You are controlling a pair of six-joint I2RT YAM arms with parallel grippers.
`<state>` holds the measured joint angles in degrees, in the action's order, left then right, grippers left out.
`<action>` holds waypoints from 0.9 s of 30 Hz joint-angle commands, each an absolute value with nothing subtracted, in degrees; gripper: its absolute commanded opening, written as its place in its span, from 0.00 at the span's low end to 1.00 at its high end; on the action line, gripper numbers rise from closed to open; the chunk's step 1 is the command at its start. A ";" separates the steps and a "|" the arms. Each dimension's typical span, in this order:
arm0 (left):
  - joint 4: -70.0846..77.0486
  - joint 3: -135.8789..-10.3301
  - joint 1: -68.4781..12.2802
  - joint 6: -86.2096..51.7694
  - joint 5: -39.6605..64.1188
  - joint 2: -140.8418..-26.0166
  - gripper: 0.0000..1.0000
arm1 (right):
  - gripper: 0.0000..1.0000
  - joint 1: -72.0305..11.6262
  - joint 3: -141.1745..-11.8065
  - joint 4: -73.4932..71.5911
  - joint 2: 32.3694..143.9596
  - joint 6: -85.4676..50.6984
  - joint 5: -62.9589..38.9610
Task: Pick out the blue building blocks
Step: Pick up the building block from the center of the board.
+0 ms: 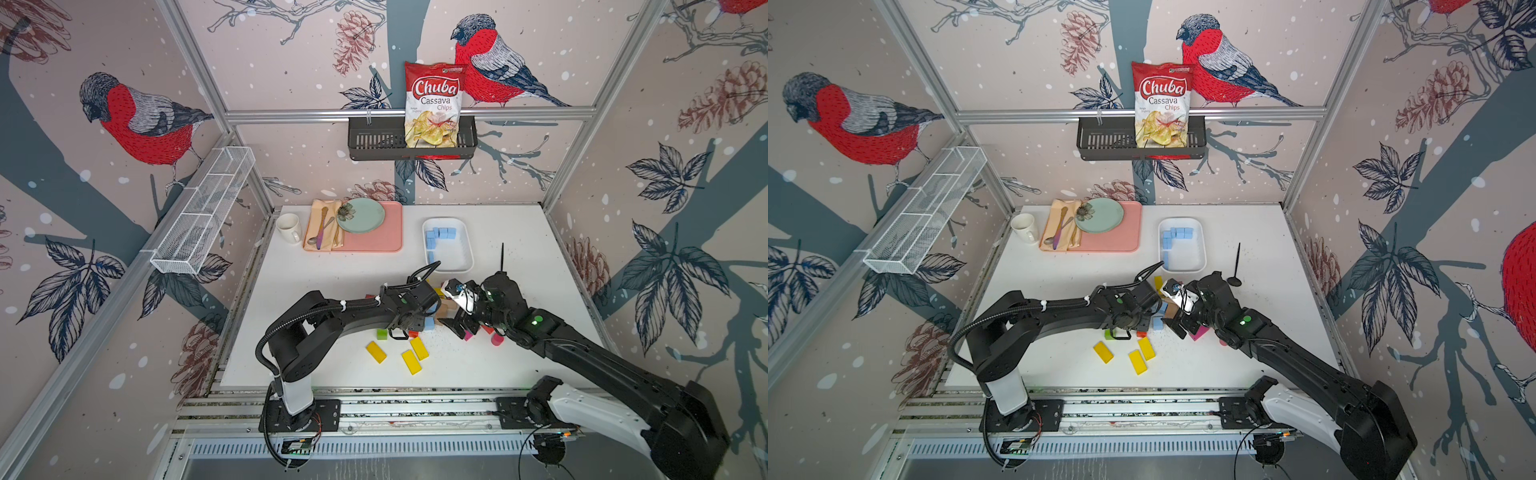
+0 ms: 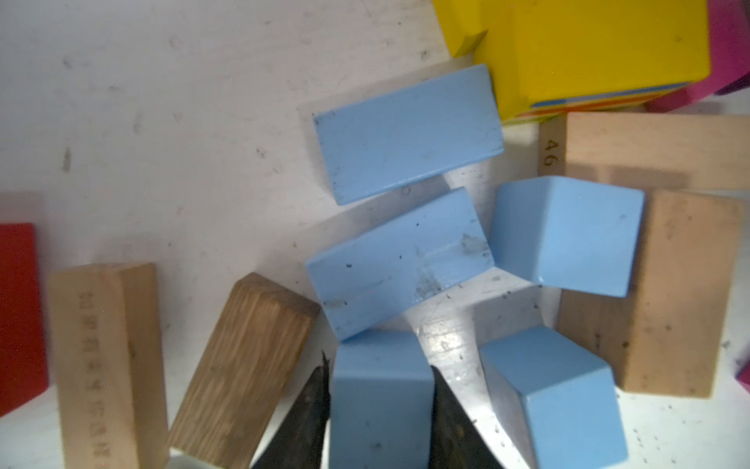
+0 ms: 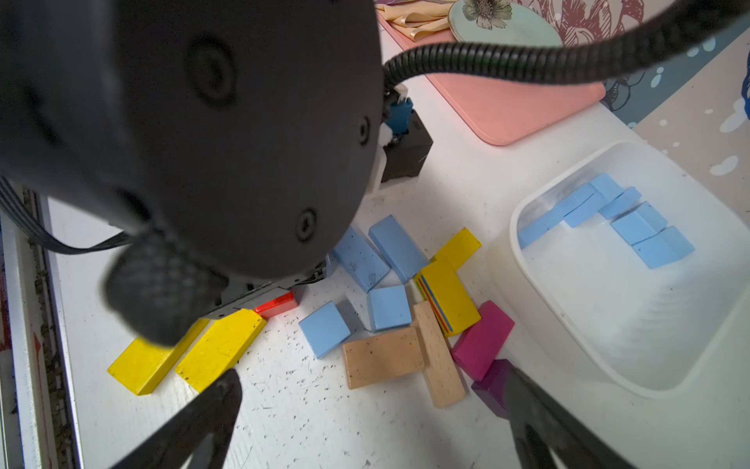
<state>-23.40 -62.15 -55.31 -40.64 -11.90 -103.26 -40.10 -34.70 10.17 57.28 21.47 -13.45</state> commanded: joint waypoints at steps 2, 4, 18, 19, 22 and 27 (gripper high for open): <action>-26.10 -63.82 -55.22 -41.16 -14.61 -102.92 0.28 | 1.00 -40.24 -34.98 8.64 57.14 21.07 -12.96; -27.87 -65.32 -55.11 -41.20 -16.39 -102.07 0.23 | 1.00 -40.24 -35.07 8.03 56.91 20.38 -12.37; -27.69 -81.47 -49.17 -34.90 -17.27 -100.46 0.19 | 1.00 -39.08 -34.63 -1.20 52.27 7.65 -2.85; -27.53 -83.85 -48.83 -34.04 -17.25 -101.46 0.19 | 1.00 -38.63 -34.72 -1.44 52.29 6.34 -1.62; -27.89 -90.76 -48.43 -31.76 -17.33 -105.35 0.19 | 1.00 -36.80 -35.05 -2.21 52.94 1.08 3.17; -29.85 -102.95 -48.16 -29.38 -16.38 -113.26 0.19 | 1.00 -30.22 -36.11 -1.08 55.47 -7.49 6.25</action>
